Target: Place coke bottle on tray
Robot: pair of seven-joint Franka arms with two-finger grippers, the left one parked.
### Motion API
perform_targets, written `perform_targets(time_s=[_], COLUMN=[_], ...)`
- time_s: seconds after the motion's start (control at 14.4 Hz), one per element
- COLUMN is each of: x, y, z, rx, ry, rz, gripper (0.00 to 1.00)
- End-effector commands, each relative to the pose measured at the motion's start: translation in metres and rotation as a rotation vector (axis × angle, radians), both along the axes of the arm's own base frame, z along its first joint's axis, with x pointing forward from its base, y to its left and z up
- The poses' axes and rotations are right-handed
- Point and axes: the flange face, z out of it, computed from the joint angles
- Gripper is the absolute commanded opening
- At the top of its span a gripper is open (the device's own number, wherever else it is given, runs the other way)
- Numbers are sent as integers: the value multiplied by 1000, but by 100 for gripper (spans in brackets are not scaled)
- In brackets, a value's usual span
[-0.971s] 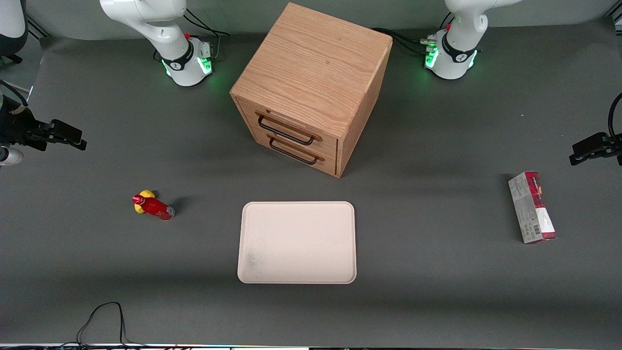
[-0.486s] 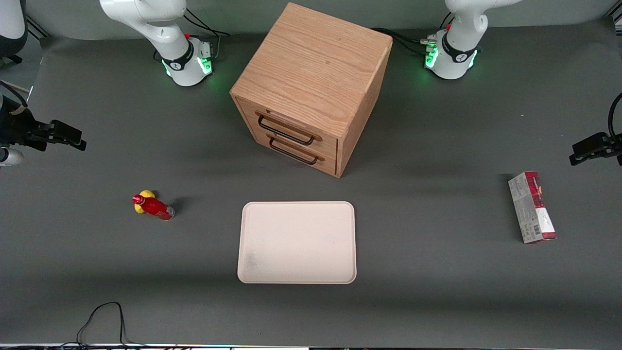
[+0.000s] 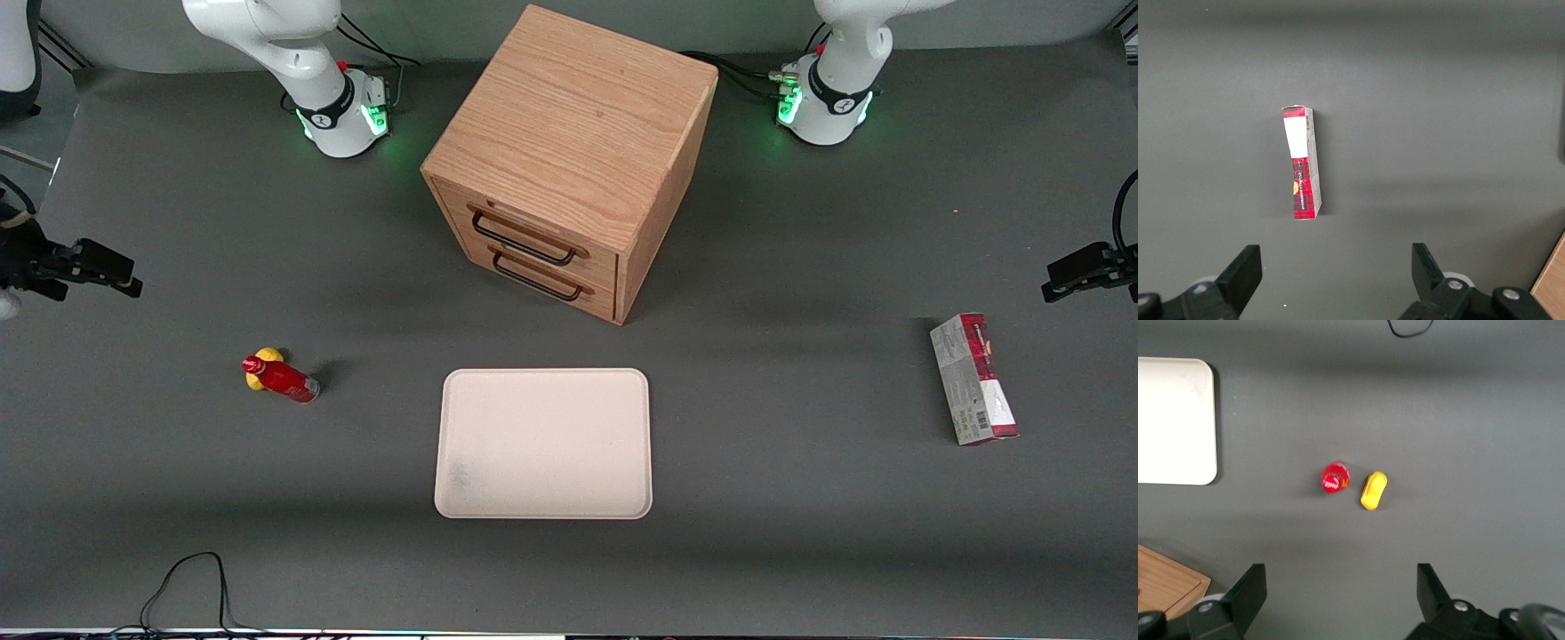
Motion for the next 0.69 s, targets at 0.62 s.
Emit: perform_targets(time_s=[0.62], x=[14], y=[32], z=[-120], rx=[50], ry=[-38], rz=[61], gripper=[100])
